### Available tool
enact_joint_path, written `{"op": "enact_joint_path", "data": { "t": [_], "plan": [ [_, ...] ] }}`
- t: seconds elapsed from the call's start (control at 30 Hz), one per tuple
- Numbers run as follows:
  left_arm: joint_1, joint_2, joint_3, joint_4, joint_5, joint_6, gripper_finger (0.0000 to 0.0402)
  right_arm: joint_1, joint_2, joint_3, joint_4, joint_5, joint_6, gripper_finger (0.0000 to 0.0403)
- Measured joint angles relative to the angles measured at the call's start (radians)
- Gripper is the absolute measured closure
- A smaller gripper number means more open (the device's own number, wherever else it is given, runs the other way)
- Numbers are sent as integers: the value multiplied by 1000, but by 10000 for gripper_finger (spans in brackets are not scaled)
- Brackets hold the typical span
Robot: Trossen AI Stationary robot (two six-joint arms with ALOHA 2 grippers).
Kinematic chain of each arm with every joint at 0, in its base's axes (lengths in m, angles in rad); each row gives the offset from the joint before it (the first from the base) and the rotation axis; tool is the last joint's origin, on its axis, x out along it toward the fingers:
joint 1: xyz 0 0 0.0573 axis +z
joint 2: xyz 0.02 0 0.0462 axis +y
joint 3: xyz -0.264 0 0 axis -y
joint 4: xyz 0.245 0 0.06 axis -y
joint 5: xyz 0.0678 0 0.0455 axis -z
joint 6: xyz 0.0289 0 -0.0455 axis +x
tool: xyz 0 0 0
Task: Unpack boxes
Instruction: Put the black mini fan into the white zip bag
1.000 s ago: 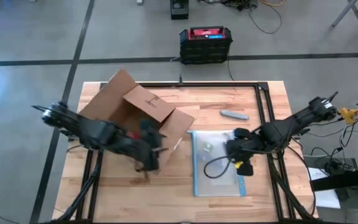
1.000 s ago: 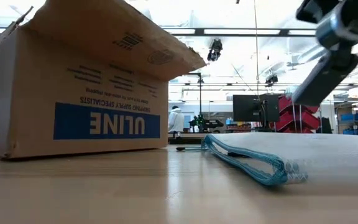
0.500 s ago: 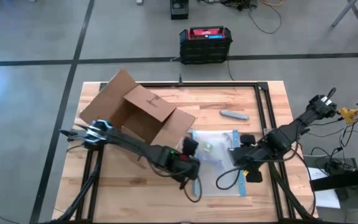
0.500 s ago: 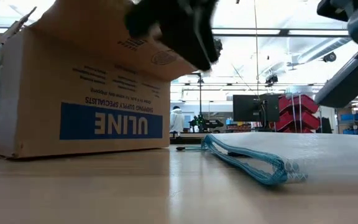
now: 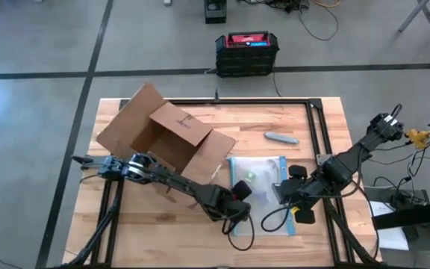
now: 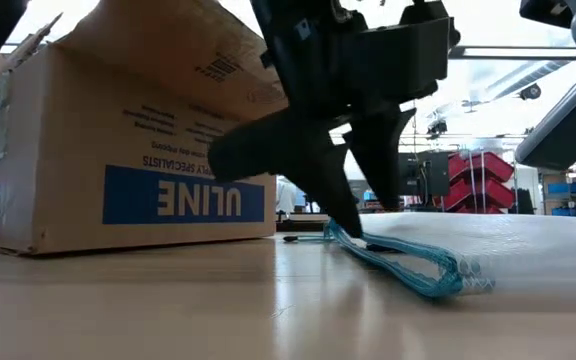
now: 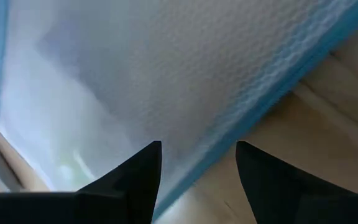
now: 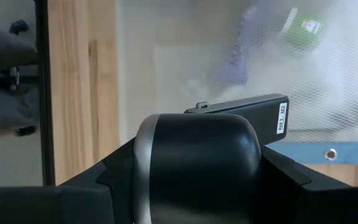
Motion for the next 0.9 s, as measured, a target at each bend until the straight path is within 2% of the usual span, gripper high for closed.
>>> {"op": "enact_joint_path", "data": {
  "t": [0.23, 0.33, 0.57, 0.67, 0.73, 0.83, 0.9],
  "plan": [
    [15, 1, -28, 89, 24, 80, 210, 9, 0, 0, -1, 0, 17, 190],
    [23, 1, -30, 130, 74, 87, 216, 25, 0, 0, -1, -1, 26, 190],
    [28, 1, -52, 353, 85, 105, 244, 80, 0, 0, -7, -1, 81, 190],
    [38, 1, -65, 426, 103, 69, 257, 99, 0, 0, -7, 5, 103, 190],
    [56, 1, -69, 420, 74, 14, 267, 110, 0, 0, -7, 20, 118, 190],
    [98, 1, -68, 381, -40, -58, 283, 120, 0, 0, -7, 25, 137, 190],
    [131, 1, -56, 358, -66, -87, 291, 121, 0, 0, -6, 33, 146, 190]
  ]
}}
